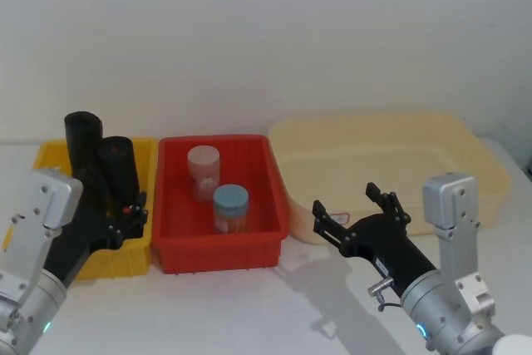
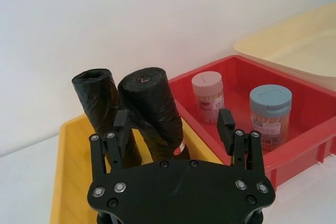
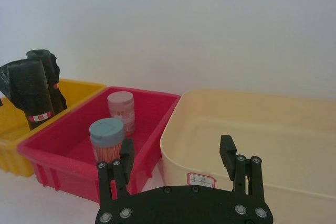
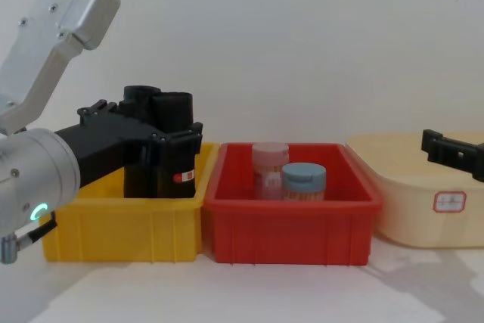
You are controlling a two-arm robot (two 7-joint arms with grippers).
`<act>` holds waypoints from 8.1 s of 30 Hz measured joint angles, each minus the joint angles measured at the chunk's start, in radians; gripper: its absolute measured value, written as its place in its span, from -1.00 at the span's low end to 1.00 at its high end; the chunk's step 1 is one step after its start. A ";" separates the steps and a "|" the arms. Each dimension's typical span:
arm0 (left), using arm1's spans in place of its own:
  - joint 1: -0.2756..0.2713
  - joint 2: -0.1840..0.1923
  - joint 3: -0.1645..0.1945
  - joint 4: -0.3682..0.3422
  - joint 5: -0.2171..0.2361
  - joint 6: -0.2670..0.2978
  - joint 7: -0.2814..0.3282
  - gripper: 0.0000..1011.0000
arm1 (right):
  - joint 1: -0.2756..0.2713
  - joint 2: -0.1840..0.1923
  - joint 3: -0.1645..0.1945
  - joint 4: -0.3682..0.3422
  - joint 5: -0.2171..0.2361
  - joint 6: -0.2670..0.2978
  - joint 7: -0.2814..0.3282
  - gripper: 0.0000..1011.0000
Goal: Pick up the garbage bag with the one hand and transfer it to the other hand.
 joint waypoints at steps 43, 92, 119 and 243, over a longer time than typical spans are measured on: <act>0.008 -0.018 -0.011 -0.006 0.026 0.032 0.029 0.98 | 0.000 0.000 0.000 0.000 0.000 0.000 0.000 0.98; -0.177 -0.167 -0.051 0.332 -0.033 -0.062 -0.098 0.88 | 0.000 0.000 0.000 0.000 0.000 0.000 0.000 0.98; -0.225 -0.170 -0.064 0.266 -0.025 0.024 -0.146 0.00 | 0.000 0.000 0.000 0.000 0.000 0.000 0.000 0.98; -0.523 -0.361 0.178 0.479 -0.171 0.029 -0.586 0.00 | 0.176 -0.125 -0.065 0.134 -0.106 0.064 -0.024 0.98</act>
